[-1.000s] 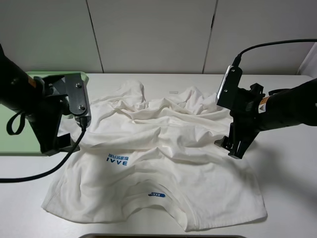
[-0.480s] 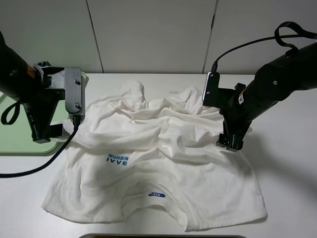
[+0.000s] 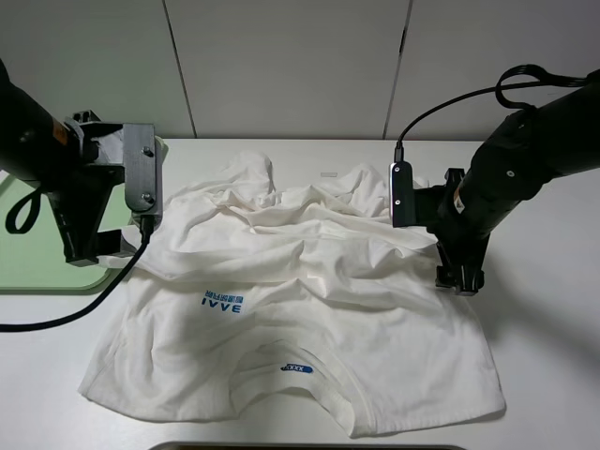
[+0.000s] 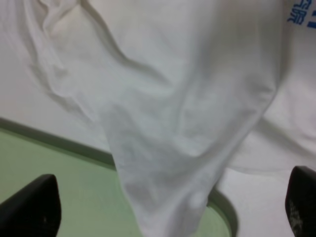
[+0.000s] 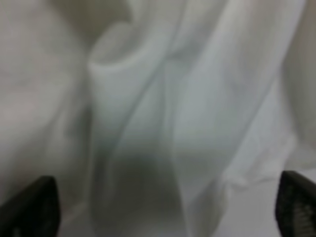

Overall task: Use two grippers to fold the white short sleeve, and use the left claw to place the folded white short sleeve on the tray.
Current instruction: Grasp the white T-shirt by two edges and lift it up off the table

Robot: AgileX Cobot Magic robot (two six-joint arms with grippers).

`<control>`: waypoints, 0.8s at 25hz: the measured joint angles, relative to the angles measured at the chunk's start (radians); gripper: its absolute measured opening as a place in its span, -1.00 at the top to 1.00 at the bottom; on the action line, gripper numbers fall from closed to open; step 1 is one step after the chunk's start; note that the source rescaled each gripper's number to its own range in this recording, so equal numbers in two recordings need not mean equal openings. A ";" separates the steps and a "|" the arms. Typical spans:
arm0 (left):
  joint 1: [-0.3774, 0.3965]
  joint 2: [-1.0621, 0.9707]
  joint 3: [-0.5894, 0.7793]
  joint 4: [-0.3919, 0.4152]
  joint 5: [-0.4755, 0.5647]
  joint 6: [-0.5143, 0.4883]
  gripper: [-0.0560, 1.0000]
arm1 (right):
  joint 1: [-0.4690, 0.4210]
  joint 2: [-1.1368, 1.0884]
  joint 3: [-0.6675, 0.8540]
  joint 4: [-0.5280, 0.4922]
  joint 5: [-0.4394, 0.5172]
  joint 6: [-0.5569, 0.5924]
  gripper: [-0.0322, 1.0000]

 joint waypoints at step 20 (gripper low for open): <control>0.000 0.004 -0.001 0.000 -0.038 0.000 -0.82 | 0.000 0.000 0.000 -0.068 0.078 0.115 0.93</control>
